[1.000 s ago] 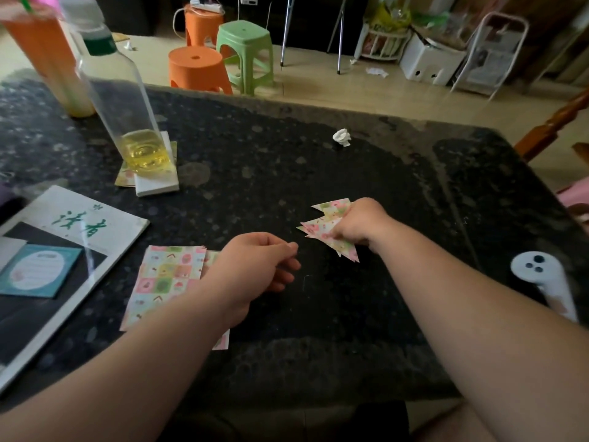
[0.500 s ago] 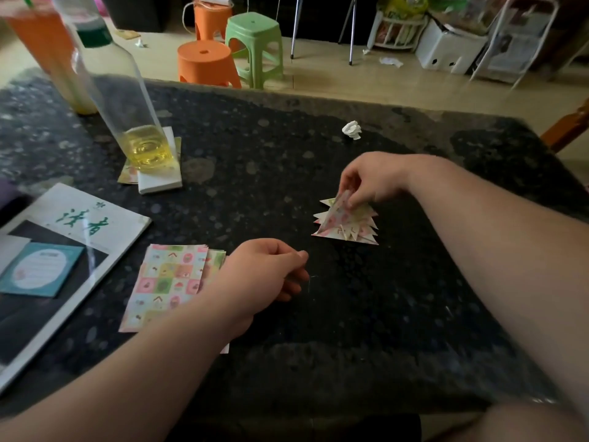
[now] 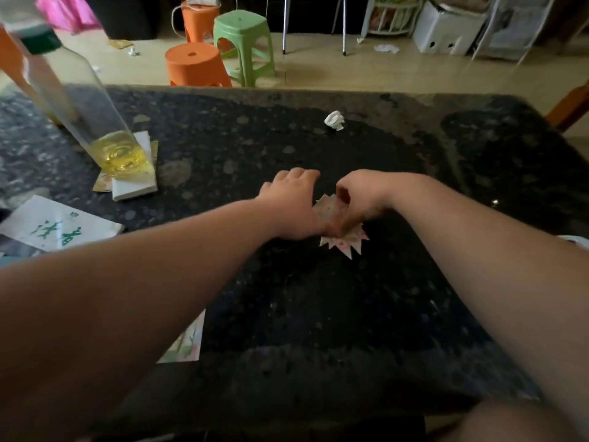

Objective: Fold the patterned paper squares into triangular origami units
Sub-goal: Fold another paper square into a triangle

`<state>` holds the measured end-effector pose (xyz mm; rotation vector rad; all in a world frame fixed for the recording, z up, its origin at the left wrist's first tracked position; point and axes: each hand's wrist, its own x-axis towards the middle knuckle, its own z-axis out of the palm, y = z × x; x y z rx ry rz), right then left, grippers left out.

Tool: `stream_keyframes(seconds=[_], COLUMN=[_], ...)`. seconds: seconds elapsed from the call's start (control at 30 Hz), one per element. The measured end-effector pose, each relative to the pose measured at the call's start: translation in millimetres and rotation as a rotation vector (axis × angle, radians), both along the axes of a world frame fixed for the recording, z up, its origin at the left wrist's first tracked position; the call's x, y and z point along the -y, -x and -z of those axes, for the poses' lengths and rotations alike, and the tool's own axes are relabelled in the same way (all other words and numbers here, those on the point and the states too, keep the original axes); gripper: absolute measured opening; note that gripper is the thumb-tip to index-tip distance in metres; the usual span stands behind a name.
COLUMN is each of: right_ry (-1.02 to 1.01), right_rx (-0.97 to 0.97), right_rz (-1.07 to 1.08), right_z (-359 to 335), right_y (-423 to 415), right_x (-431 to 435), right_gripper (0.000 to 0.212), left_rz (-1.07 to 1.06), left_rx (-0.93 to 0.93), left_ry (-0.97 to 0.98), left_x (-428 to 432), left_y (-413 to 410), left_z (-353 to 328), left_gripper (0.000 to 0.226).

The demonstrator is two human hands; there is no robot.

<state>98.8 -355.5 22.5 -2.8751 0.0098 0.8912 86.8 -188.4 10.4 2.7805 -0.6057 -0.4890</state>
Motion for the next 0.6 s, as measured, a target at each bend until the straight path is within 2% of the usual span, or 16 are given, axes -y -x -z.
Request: stream_keyframes(seconds=[0.07, 0.17, 0.27, 0.37, 0.5, 0.6], right_ry=[-0.034, -0.070, 0.010, 0.068, 0.072, 0.060], right_rx=[0.081, 0.122, 0.067, 0.028, 0.013, -0.002], right_rz=[0.045, 0.152, 0.200, 0.204, 0.217, 0.229], right_z=[6, 15, 19, 17, 13, 10], right_y=[12, 23, 22, 24, 29, 35], right_x=[2, 4, -2, -8, -10, -9], right_gripper=[0.057, 0.056, 0.040, 0.026, 0.037, 0.034], left_rz=[0.080, 0.101, 0.077, 0.019, -0.015, -0.070], left_rx=[-0.033, -0.013, -0.089, -0.111, -0.104, -0.115], left_ry=[-0.118, -0.146, -0.140, -0.109, -0.066, 0.055], left_x=[15, 27, 30, 30, 29, 29], left_y=[-13, -19, -14, -10, 2, 12], left_z=[9, 16, 14, 15, 18, 21], left_gripper=[0.118, 0.093, 0.079, 0.068, 0.074, 0.061])
